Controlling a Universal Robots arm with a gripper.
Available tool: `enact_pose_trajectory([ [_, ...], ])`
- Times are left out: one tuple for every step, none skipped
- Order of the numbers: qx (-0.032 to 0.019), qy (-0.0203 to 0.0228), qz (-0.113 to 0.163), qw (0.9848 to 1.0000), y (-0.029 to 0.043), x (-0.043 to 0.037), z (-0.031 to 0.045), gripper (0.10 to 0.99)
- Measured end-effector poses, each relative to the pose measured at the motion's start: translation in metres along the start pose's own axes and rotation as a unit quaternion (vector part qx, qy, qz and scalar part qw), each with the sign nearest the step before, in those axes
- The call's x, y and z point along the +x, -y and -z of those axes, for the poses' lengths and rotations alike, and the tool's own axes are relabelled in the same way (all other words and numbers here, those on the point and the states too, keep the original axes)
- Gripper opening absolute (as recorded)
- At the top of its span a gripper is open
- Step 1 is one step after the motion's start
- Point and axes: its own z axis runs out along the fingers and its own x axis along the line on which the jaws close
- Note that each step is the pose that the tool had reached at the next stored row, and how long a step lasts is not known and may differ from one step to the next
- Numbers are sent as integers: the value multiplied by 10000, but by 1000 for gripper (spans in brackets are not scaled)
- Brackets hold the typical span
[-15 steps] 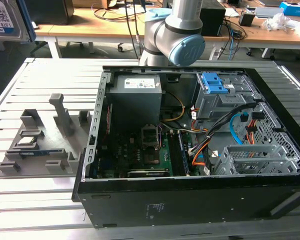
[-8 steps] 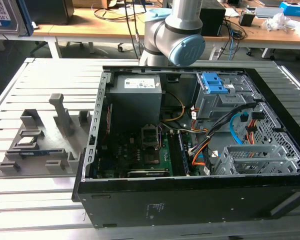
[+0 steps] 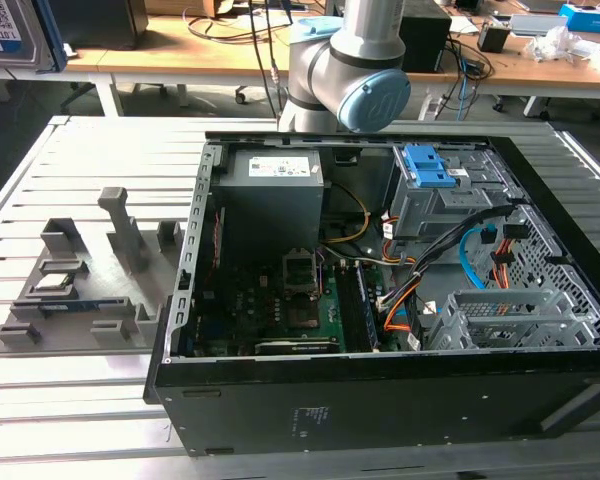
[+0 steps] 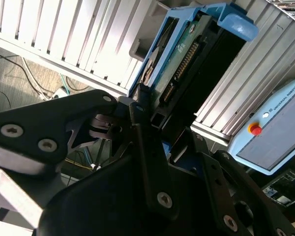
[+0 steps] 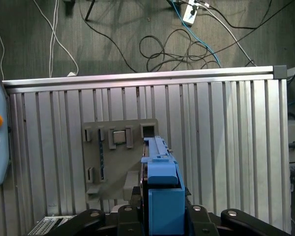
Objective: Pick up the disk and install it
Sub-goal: 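Pick up the disk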
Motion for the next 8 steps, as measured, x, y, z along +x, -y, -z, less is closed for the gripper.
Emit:
enact_pose_trajectory([
  [-1,0,1,10000,11,0,1,365],
  [0,0,0,10000,25,-1,0,365],
  [0,0,1,10000,41,-2,0,365],
  [0,0,0,10000,55,-3,0,365],
  [0,0,0,10000,68,-4,-1,365],
  [0,0,0,10000,82,-5,-1,365],
  [-1,0,0,10000,95,-5,-1,365],
  [-1,0,0,10000,110,-6,-1,365],
])
